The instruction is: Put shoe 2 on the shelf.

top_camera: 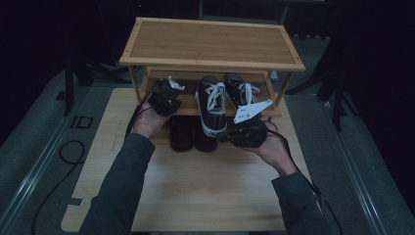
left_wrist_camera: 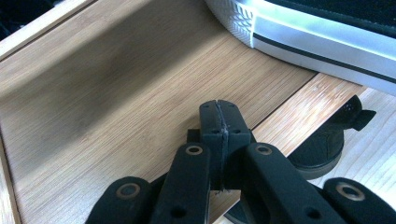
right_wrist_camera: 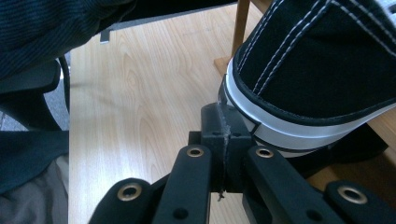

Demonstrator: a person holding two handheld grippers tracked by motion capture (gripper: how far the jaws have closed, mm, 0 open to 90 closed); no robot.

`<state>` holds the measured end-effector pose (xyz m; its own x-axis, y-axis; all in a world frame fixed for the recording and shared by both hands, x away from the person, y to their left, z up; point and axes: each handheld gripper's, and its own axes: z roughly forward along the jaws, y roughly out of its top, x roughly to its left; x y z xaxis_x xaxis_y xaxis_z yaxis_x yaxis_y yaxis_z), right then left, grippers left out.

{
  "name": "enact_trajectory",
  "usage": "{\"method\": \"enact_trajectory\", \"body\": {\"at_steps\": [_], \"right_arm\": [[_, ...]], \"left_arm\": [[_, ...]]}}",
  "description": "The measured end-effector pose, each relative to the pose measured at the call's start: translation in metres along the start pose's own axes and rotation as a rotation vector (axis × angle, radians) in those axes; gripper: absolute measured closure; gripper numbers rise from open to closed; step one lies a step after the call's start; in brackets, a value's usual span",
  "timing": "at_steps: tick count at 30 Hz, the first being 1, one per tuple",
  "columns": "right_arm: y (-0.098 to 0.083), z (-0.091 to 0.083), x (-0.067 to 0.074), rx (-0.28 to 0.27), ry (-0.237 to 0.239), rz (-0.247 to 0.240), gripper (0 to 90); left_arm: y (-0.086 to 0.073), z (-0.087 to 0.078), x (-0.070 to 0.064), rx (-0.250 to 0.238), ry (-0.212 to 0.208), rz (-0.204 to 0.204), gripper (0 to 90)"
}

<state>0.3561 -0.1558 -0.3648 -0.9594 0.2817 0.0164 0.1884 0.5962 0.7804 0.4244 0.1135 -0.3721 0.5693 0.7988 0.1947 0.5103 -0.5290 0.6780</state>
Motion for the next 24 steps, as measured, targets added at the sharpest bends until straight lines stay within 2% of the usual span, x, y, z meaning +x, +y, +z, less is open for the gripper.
{"method": "enact_trajectory", "body": {"at_steps": [8, 10, 11, 12, 24], "right_arm": [[0.001, 0.004, -0.002, -0.006, 0.011, 0.002, 90.0], [0.000, 0.005, -0.003, 0.002, -0.019, 0.003, 90.0], [0.000, 0.006, -0.005, 0.007, -0.045, 0.014, 90.0], [-0.001, 0.007, -0.008, 0.001, -0.052, 0.028, 90.0], [0.000, 0.011, -0.015, -0.019, -0.029, 0.042, 90.0]], "left_arm": [[0.001, 0.000, 0.000, 0.005, -0.001, 0.001, 90.0], [0.001, 0.000, 0.000, 0.007, 0.001, 0.007, 90.0], [0.001, 0.000, 0.000, 0.008, 0.002, 0.008, 90.0], [0.001, -0.001, 0.000, 0.014, 0.004, 0.015, 90.0], [0.001, 0.000, 0.000, 0.016, 0.007, 0.017, 90.0]]}}
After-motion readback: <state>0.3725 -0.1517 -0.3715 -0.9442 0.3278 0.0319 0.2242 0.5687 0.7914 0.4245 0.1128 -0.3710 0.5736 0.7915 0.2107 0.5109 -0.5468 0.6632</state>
